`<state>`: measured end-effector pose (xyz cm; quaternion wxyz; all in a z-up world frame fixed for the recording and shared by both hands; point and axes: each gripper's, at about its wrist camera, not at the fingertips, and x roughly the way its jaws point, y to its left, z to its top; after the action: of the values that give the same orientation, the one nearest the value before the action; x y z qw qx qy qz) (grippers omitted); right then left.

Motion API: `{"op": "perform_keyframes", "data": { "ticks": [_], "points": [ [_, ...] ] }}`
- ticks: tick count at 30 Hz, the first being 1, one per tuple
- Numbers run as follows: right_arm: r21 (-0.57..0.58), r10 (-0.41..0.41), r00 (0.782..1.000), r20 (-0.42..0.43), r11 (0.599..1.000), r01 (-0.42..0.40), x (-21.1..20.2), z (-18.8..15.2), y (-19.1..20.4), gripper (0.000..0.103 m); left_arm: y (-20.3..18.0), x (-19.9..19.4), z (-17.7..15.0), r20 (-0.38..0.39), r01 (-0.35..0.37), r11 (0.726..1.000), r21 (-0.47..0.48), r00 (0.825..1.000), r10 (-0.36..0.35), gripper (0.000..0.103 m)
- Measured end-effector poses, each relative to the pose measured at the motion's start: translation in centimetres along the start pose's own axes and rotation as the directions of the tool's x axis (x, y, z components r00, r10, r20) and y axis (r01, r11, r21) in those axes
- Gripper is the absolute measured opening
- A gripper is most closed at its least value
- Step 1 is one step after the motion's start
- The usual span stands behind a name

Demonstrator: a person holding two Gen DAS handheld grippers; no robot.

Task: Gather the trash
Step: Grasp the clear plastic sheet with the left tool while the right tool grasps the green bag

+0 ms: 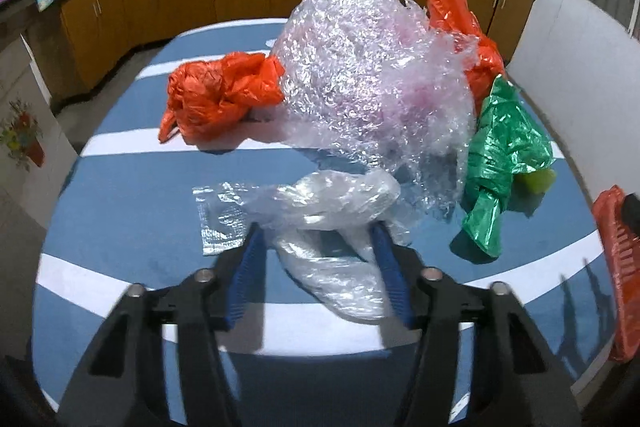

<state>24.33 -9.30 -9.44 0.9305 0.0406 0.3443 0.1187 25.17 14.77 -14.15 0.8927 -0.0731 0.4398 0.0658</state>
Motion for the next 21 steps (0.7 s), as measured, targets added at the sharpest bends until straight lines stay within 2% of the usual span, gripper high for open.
{"op": "perform_keyframes", "data": {
  "ticks": [2, 3, 4, 11, 15, 21],
  "points": [
    [-0.005, 0.014, 1.0, -0.011, 1.0, -0.014, 0.6, 0.0, 0.6, 0.052, 0.3, 0.2, 0.1, -0.004, 0.011, 1.0, -0.004, 1.0, -0.011, 0.036],
    [-0.009, 0.021, 1.0, -0.016, 1.0, -0.021, 0.8, 0.0, 0.9, 0.052, 0.5, 0.3, 0.1, -0.003, 0.013, 1.0, -0.001, 1.0, -0.013, 0.027],
    [-0.015, 0.026, 0.999, -0.019, 1.0, -0.027, 1.1, 0.0, 1.3, 0.052, 0.6, 0.3, 0.1, -0.002, 0.007, 1.0, 0.004, 1.0, -0.007, 0.014],
    [-0.063, 0.077, 0.995, -0.065, 0.995, -0.081, 3.4, -0.1, 4.4, 0.051, 2.9, 0.2, 0.0, 0.014, 0.03, 0.999, -0.02, 0.999, -0.029, 0.009],
    [-0.071, 0.096, 0.99, -0.104, 0.992, -0.104, 4.9, -0.5, 5.6, 0.046, 4.6, -0.1, 0.4, 0.034, 0.038, 0.998, -0.046, 0.999, -0.036, 0.009],
    [-0.042, 0.103, 0.983, -0.151, 0.993, -0.11, 7.1, -0.5, 6.4, 0.045, 6.7, -1.3, 0.9, 0.069, 0.016, 0.997, -0.081, 0.998, -0.011, 0.009]
  ]
}}
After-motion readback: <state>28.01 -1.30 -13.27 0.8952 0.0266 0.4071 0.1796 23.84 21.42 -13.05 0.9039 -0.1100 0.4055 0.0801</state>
